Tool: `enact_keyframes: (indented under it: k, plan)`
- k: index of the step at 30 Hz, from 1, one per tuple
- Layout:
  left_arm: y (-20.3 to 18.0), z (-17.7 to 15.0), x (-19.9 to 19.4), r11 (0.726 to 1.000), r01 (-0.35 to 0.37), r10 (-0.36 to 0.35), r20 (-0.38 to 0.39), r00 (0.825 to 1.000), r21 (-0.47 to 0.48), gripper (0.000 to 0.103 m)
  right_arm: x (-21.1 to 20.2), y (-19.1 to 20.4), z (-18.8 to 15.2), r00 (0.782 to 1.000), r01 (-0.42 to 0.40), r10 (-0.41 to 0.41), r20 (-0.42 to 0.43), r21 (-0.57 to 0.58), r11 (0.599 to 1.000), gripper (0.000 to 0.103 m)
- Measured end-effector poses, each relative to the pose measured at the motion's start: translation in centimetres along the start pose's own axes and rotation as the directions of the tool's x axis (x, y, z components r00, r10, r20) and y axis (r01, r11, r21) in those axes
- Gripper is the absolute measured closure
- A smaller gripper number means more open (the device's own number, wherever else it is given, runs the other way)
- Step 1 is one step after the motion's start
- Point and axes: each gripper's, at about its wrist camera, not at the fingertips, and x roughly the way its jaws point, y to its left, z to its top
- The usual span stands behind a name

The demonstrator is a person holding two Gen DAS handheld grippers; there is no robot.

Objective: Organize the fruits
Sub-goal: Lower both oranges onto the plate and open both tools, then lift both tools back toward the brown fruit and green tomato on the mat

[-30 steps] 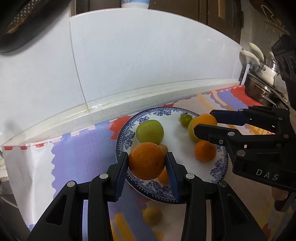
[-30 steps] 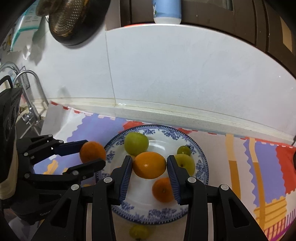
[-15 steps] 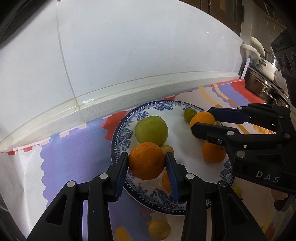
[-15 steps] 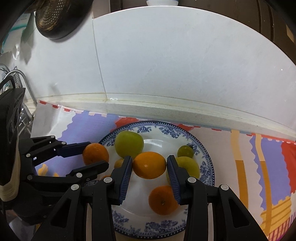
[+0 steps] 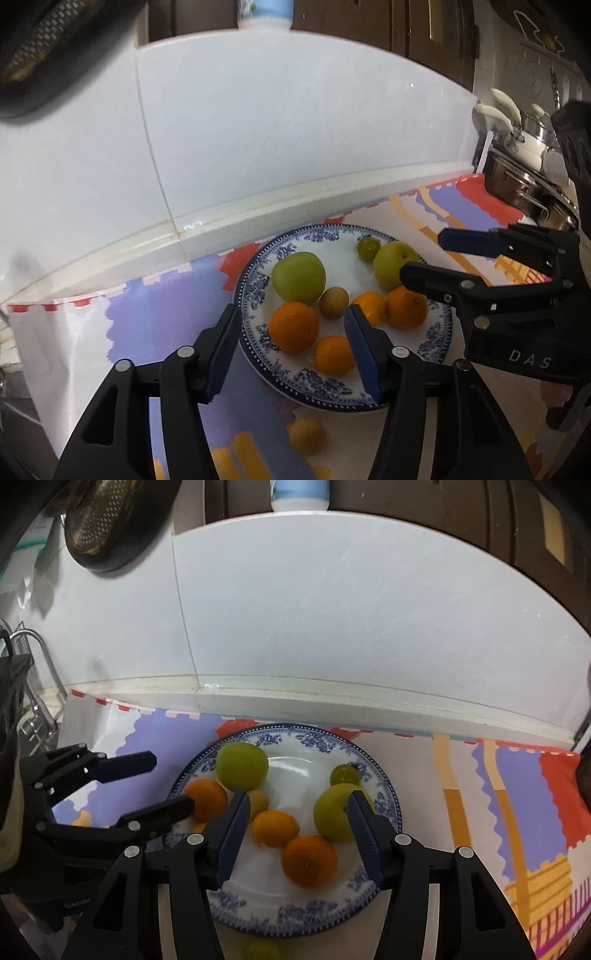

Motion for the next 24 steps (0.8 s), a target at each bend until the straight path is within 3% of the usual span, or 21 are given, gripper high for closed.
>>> enact_keyframes:
  k: [8,10,15,24]
  plan:
    - [-0.3,-0.3,-4.6,0.999,-0.027,0.03,0.067,0.997,-0.04,0.038,-4.1,0.5,-1.1,0.998,0.021,-0.022,0.052,0.029,0.999,0.047]
    - [-0.4,-0.4,-5.8,0.998,-0.028,0.032,0.084,0.996,-0.048,0.037,-5.0,0.7,-1.4,0.997,0.03,-0.032,0.063,0.037,0.999,0.042]
    - [-0.7,-1.1,-8.6,0.998,-0.03,0.036,0.123,0.992,-0.046,0.033,-7.1,1.5,-2.3,0.995,0.036,-0.04,0.094,0.04,0.999,0.041]
    - [-0.7,-3.0,-10.9,0.997,-0.051,0.058,0.14,0.988,-0.052,0.027,-9.6,2.9,-3.9,0.99,0.04,-0.047,0.134,0.056,0.998,0.038]
